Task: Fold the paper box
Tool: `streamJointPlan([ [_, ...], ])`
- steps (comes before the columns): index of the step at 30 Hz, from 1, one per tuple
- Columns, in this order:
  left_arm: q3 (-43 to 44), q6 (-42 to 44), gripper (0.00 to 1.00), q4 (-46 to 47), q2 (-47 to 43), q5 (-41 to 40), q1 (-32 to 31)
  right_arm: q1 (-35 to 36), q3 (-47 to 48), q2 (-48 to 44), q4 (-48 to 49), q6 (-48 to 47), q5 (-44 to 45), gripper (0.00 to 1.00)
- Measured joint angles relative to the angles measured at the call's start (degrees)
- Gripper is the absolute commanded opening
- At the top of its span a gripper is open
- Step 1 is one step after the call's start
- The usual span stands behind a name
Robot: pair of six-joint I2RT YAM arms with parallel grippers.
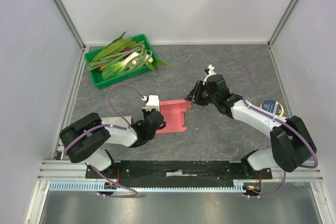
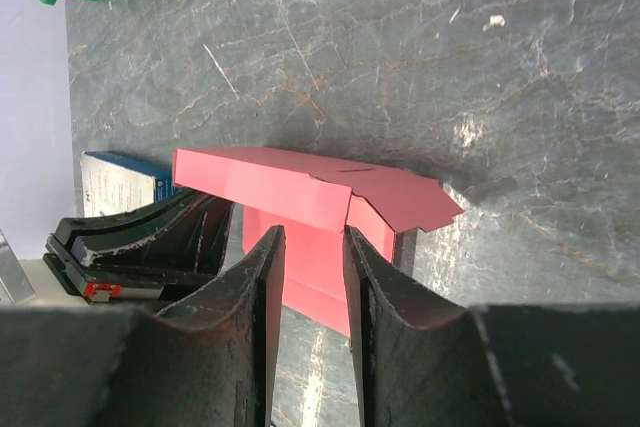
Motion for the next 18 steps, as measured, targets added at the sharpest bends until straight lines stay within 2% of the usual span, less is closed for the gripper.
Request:
streamJointPlan([
  [13,0.0,0.0,0.02,0.0,0.0,0.0,0.0,-1.3,-6.6,3.2,10.6,7.0,-5.0,0.30],
  [16,0.0,0.0,0.02,0.0,0.0,0.1,0.0,-2.4,-8.5,4.3,14.9,9.4,-6.7,0.23],
  [18,0.0,0.0,0.02,0.0,0.0,0.1,0.0,-3.0,-10.0,4.8,18.1,11.0,-7.8,0.14],
])
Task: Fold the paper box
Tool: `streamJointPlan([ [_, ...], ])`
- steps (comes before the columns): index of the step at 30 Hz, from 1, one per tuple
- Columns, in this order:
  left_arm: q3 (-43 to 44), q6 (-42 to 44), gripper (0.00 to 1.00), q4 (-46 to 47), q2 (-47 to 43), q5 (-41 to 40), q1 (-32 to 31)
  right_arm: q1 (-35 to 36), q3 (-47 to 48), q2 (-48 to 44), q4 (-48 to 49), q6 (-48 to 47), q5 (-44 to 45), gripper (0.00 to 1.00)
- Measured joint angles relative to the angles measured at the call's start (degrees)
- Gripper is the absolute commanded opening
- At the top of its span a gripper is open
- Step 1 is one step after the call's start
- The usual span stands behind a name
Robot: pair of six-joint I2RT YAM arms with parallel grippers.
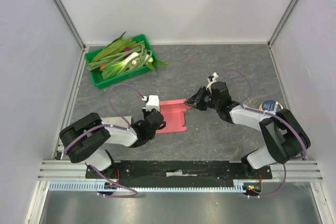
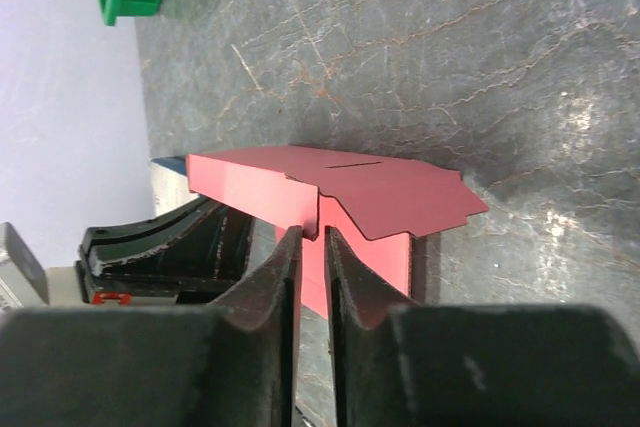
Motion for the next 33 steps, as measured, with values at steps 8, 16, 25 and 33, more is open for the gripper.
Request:
streamJointPlan([
  [8,0.0,-0.1,0.02,0.0,0.0,0.0,0.0,-1.6,-5.3,4.2,15.5,8.1,-3.4,0.00],
  [16,-0.2,-1.4,0.02,0.0,-0.2,0.1,0.0,-1.7,-14.7,17.1,45.9,24.6,-6.3,0.00],
  [25,-0.3,-2.1,0.02,0.0,-0.2,0.2,0.0,0.0,-14.6,22.9,54.2,29.6,-7.3,0.37],
  [33,-0.3,-2.6,0.02,0.0,-0.3,0.3,0.0,0.2,-5.5,-1.4,8.5,2.3,-4.4,0.52],
])
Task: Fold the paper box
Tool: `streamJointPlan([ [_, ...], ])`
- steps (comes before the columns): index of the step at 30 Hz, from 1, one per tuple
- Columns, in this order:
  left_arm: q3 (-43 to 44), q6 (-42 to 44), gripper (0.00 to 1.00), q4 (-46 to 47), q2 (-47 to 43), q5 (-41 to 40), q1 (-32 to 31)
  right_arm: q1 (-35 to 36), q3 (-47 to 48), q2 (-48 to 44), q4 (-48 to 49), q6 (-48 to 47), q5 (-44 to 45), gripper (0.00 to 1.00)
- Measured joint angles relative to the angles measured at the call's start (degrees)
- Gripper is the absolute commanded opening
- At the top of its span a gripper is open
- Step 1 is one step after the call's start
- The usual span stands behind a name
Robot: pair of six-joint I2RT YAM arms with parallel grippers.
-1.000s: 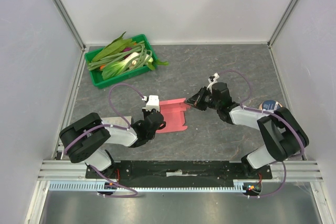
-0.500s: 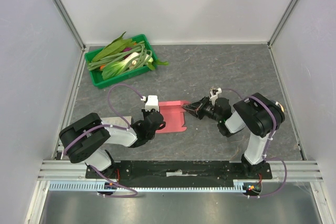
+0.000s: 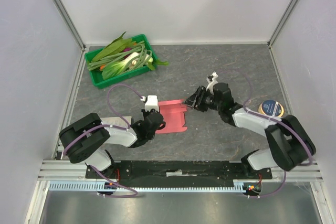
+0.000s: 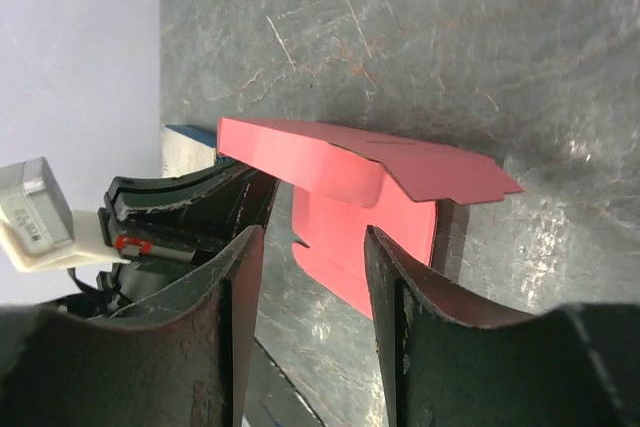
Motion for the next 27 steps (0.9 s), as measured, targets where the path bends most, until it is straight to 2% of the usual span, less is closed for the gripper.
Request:
streamJointPlan([
  [5,0.0,0.0,0.02,0.0,0.0,0.0,0.0,1.3,11.7,-4.7,-20.4,-14.9,3.7,0.51],
  [10,0.0,0.0,0.02,0.0,0.0,0.0,0.0,4.0,21.4,-0.3,-30.0,-22.1,6.1,0.48],
  [20,0.0,0.0,0.02,0.0,0.0,0.0,0.0,6.3,22.7,6.5,-33.5,-23.8,7.6,0.45],
  [27,0.0,0.0,0.02,0.0,0.0,0.0,0.0,6.3,20.8,6.6,-28.1,-21.2,6.7,0.45],
])
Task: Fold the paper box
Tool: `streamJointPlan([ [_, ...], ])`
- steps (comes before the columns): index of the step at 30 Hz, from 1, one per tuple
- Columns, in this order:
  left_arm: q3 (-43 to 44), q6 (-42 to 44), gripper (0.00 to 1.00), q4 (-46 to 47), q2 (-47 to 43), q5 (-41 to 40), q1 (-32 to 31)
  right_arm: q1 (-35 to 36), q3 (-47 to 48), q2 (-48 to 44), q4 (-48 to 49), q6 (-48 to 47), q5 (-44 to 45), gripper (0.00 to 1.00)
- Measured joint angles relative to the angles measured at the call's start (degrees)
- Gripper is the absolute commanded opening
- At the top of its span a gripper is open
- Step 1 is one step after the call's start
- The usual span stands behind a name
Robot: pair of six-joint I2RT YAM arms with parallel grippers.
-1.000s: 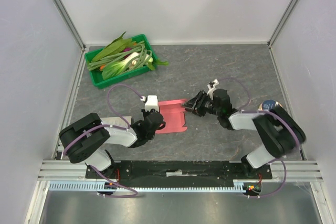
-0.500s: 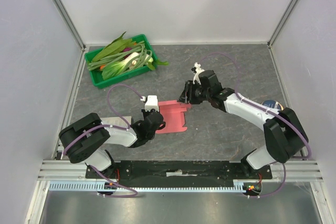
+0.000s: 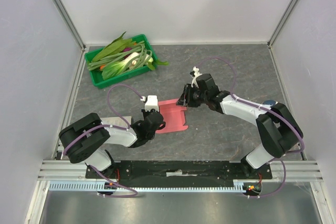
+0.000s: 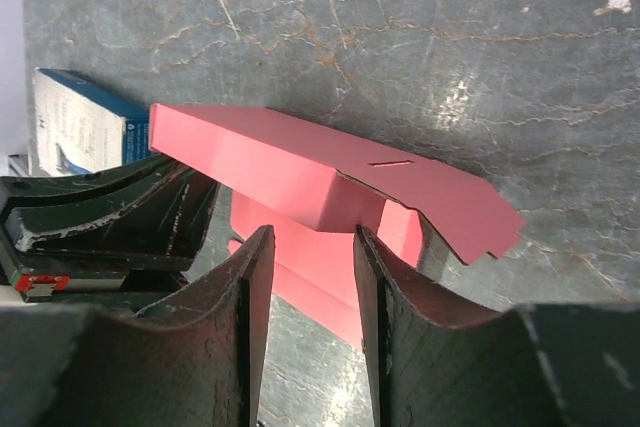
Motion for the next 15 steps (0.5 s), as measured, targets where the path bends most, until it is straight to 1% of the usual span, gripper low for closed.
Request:
streamJointPlan([
  [8,0.0,0.0,0.02,0.0,0.0,0.0,0.0,-0.9,-6.6,0.2,14.1,8.7,-4.2,0.44],
  [11,0.0,0.0,0.02,0.0,0.0,-0.1,0.0,-1.9,-8.3,1.2,19.6,12.3,-6.1,0.41],
  [15,0.0,0.0,0.02,0.0,0.0,0.0,-0.1,-3.6,-10.2,2.6,25.8,16.2,-8.1,0.33],
])
